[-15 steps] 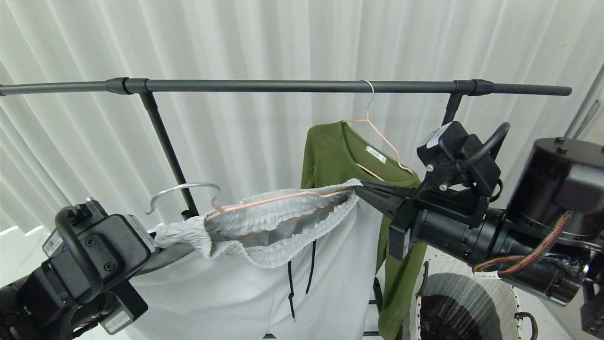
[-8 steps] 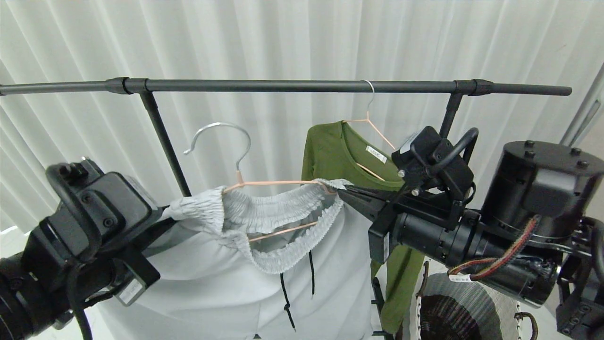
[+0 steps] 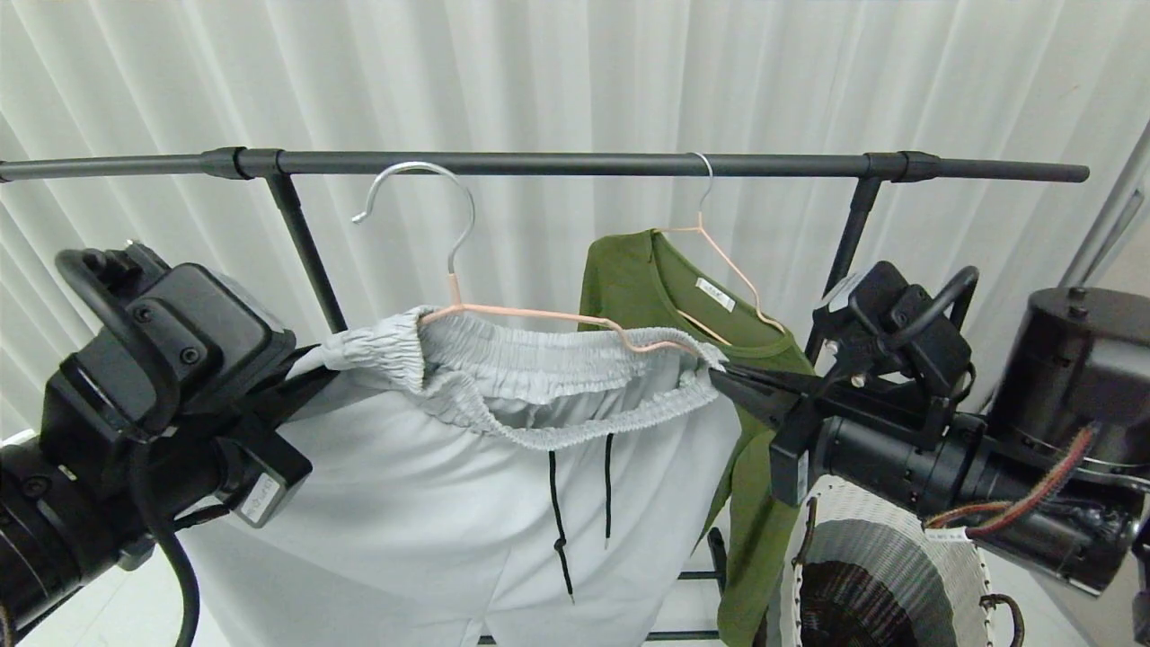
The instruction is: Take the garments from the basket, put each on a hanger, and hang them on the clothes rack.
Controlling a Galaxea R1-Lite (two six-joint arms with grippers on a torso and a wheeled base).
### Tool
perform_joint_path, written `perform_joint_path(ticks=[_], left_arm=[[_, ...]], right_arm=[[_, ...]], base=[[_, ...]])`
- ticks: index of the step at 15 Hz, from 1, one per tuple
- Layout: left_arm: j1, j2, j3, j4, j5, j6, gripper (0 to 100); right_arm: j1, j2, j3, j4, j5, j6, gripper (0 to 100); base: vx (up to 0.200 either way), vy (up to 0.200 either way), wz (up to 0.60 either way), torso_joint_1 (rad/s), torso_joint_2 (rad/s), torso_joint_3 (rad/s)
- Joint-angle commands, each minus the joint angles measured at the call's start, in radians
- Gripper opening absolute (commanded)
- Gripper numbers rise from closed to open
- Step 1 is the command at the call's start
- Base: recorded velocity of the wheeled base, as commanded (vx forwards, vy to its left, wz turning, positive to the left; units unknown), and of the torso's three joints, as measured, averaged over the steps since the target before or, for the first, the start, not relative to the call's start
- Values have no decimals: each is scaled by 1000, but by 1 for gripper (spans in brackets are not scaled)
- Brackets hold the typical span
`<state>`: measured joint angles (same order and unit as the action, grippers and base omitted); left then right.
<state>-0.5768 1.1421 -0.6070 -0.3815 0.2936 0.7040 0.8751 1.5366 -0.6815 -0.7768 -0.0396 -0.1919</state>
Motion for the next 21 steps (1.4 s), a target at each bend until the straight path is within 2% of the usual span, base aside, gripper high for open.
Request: perform_joint_path(ticks=[1, 3, 10, 14, 15, 18, 20, 21], left_arm=[[-11, 1, 0, -5, -28, 0, 0], [-32, -4, 0, -5, -73, 9, 0], [-129, -2, 0, -5, -76, 9, 0], [-141, -4, 0, -5, -76, 9, 0], [-141, -4, 0, -5, -77, 9, 0], [-146, -4, 1, -5, -77, 9, 0], [-147, -4, 1, -5, -80, 9, 0], [-149, -4, 1, -5, -80, 9, 0]], right_arm=[[10, -41, 11, 10, 0, -15, 100], [10, -38, -9, 10, 6, -47, 100], [27, 53, -145, 11, 15, -173, 100], [28, 105, -228, 27, 20, -199, 100], [28, 103, -239, 51, 40, -199, 100], [1, 59, -303, 225, 182, -192, 100], [-71, 54, -425, 430, 377, -192, 100], [-87, 69, -474, 484, 418, -192, 100]], base=[[0, 0, 0, 0, 0, 0], [0, 0, 0, 0, 0, 0], [0, 0, 0, 0, 0, 0], [0, 0, 0, 0, 0, 0], [0, 0, 0, 0, 0, 0], [0, 0, 0, 0, 0, 0], [0, 0, 0, 0, 0, 0], [0, 0, 0, 0, 0, 0]])
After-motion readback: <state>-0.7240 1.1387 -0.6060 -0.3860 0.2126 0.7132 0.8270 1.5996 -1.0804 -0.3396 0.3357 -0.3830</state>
